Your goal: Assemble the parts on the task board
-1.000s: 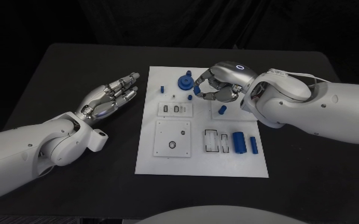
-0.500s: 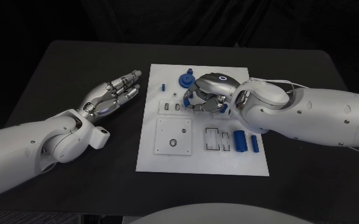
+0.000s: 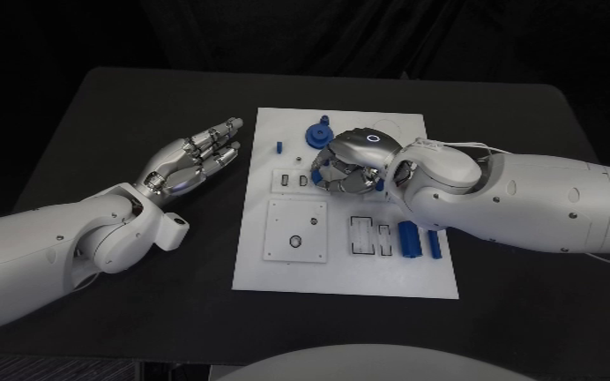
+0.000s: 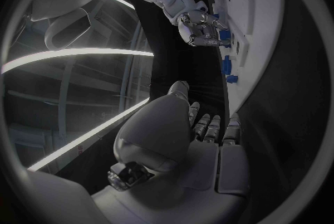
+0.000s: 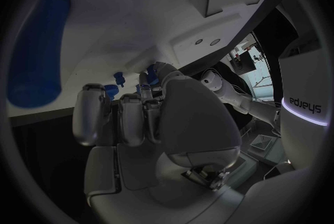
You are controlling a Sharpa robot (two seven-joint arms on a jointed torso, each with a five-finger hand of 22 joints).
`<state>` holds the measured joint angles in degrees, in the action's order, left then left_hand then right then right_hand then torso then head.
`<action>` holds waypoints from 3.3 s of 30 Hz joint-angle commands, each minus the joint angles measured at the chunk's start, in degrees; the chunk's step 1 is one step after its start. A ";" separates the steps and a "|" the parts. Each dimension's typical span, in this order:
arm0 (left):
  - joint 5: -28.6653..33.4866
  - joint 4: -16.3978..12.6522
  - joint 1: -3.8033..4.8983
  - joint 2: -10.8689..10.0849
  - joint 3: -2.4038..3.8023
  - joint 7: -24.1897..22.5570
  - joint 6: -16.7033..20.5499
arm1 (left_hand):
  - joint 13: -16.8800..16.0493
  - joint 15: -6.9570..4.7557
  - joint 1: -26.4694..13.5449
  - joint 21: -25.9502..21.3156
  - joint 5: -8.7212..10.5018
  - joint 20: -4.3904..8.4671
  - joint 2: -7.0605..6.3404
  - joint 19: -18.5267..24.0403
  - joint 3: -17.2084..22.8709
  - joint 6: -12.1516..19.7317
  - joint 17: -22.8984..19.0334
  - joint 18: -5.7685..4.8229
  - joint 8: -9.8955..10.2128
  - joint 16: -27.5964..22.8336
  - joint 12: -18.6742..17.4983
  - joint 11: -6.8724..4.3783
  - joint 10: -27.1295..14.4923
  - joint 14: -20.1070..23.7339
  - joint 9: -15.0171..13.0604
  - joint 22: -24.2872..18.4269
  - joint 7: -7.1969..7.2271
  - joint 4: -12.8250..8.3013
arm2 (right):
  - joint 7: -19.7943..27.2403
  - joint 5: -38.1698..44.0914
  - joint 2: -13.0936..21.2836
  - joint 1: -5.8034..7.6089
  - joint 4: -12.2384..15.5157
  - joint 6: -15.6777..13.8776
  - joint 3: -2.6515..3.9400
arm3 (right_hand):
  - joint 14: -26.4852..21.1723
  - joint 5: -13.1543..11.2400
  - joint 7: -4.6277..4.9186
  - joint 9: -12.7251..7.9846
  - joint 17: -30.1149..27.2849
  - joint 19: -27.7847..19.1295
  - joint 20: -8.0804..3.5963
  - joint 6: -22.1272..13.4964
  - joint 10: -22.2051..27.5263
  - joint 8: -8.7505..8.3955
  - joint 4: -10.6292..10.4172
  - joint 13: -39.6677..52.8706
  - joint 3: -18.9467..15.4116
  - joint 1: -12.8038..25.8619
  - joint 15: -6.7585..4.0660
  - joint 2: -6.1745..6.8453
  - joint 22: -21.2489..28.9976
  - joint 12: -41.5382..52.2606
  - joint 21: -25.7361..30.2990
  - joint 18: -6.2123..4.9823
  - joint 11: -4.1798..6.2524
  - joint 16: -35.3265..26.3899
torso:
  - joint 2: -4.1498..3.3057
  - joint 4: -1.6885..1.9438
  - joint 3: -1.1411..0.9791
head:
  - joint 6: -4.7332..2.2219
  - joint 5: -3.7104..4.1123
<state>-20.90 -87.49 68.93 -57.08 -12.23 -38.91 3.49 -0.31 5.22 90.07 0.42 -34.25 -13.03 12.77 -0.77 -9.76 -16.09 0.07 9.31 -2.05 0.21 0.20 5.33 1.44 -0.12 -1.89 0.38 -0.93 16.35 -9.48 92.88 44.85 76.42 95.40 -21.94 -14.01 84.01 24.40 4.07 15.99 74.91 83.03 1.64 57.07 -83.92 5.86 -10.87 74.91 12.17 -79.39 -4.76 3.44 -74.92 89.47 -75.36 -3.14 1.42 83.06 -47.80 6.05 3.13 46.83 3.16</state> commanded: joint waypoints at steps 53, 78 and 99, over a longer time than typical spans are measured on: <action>-0.02 0.70 -0.10 0.38 0.04 -4.28 -1.05 | -0.05 0.47 -0.81 0.18 0.76 -0.23 0.37 0.04 0.43 0.38 -0.07 1.05 0.16 -0.21 0.15 0.37 -0.04 0.12 -0.03 0.07 0.03 0.12 | -2.57 5.98 -0.52 -0.67 -0.28 1.31 -0.15 | 4.01 -6.74 0.41 0.52 7.93 -0.48 0.36 -1.34 -4.88 -1.83 1.72 13.96 0.11 2.33 0.40 0.84 -7.27 -0.47 1.23 -0.73 -0.58 -0.47 | -0.01 0.09 0.05 | 0.56 0.06; -0.02 0.74 -0.13 0.15 0.04 -3.94 -1.10 | -0.05 0.47 -0.89 0.19 0.85 -0.24 0.44 0.03 0.46 0.29 -0.07 1.05 0.14 -0.21 0.15 0.35 -0.05 0.12 -0.04 0.07 -0.05 0.15 | -3.10 5.98 0.60 -0.56 1.83 -0.85 -0.09 | 4.08 -6.00 0.33 1.27 8.13 -0.35 0.35 0.51 -5.05 -0.99 2.38 14.12 0.50 2.15 0.36 0.09 -7.45 -0.33 1.21 -0.70 -0.53 -0.28 | 0.02 0.04 0.04 | 0.95 -0.38; -0.02 0.77 -0.14 0.08 0.04 -3.68 -1.21 | -0.04 0.49 -1.06 0.19 1.08 -0.25 0.48 0.03 0.49 0.36 -0.07 1.05 0.15 -0.21 0.15 0.35 -0.07 0.12 -0.03 0.07 -0.18 0.15 | -5.53 7.71 2.31 -0.41 2.60 1.47 -0.08 | 3.97 -5.94 0.43 1.31 7.75 -0.56 0.36 0.39 -4.69 -1.08 2.41 13.79 0.37 2.34 0.39 0.30 -7.25 -0.62 1.71 -0.81 -0.60 -0.69 | -0.01 0.06 0.05 | 1.17 -0.50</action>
<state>-20.91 -86.65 68.88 -57.03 -12.23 -38.91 2.91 -0.31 5.43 89.60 0.42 -33.42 -13.02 13.24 -0.76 -9.61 -16.09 0.05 9.31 -2.05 0.21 0.20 5.33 1.44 0.08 -1.89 0.38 -0.93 16.51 -12.88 99.43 46.98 76.04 97.88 -21.89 -14.00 84.00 18.19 4.55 17.25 74.91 82.83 1.85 57.19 -84.13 4.83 -8.75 74.91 12.57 -77.42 -4.76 3.85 -74.91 89.19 -74.03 -3.13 1.22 82.55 -47.78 6.14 3.21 47.96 2.69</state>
